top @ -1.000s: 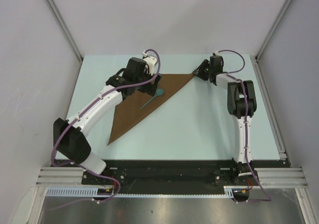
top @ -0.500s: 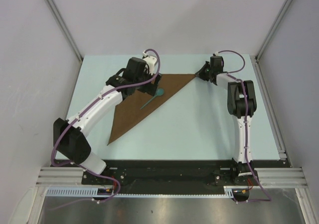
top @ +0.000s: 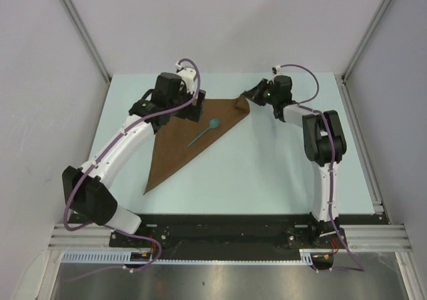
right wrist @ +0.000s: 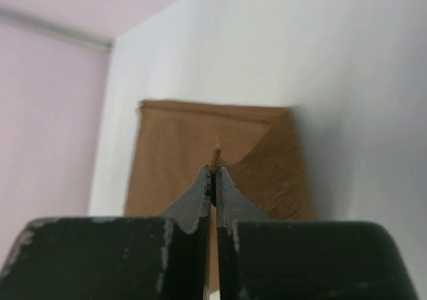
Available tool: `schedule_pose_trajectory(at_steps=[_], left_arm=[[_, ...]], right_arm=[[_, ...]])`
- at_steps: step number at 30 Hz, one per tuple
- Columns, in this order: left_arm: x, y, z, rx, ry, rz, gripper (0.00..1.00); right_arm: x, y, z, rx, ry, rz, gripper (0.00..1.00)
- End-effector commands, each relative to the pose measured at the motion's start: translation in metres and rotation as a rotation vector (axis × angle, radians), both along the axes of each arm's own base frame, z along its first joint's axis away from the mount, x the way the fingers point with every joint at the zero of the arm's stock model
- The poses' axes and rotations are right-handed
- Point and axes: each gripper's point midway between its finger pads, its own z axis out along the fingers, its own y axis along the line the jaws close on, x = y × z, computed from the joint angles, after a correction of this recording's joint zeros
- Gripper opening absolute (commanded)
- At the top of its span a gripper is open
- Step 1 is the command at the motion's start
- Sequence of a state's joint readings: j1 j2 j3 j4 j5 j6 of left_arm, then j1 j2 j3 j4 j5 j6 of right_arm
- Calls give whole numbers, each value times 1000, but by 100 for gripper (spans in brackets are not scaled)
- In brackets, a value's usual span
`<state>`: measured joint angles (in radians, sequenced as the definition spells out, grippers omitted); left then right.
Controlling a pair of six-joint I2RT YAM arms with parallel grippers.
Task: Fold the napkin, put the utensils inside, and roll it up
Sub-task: Fold the napkin
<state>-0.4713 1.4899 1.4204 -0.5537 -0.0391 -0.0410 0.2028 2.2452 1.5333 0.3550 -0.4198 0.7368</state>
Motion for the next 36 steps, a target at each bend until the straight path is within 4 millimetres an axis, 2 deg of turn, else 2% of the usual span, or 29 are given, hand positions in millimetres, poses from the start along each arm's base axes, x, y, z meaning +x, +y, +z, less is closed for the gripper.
schedule_pose_trajectory(at_steps=[1, 2, 4, 5, 8, 12, 15, 18, 24, 32, 34, 36], left_arm=[[4, 15, 30, -112, -58, 36, 92], [5, 18, 32, -127, -58, 46, 92], [9, 28, 35, -154, -64, 65, 92], [10, 30, 36, -167, -64, 72, 92], [14, 42, 38, -185, -64, 100, 93], [17, 50, 39, -197, -68, 118, 93], [17, 53, 41, -209, -68, 122, 92], [18, 55, 42, -220, -69, 124, 92], [18, 56, 44, -239, -67, 120, 92], [18, 56, 44, -258, -59, 117, 93], [19, 56, 44, -260, -58, 116, 93], [18, 56, 43, -262, -56, 114, 93]], right_arm=[[-45, 72, 115, 151, -279, 203, 0], [-60, 92, 117, 166, -273, 244, 0], [-78, 111, 116, 183, -265, 293, 0], [-94, 131, 116, 201, -255, 334, 0], [-123, 165, 110, 232, -234, 417, 0], [-155, 198, 101, 276, -188, 502, 0], [-172, 216, 92, 282, -165, 541, 0], [-183, 228, 82, 284, -139, 566, 0], [-198, 238, 62, 249, -96, 582, 0], [-225, 248, 18, 170, -29, 604, 0], [-228, 249, 10, 147, -24, 610, 5], [-233, 252, 6, 131, -25, 633, 16]])
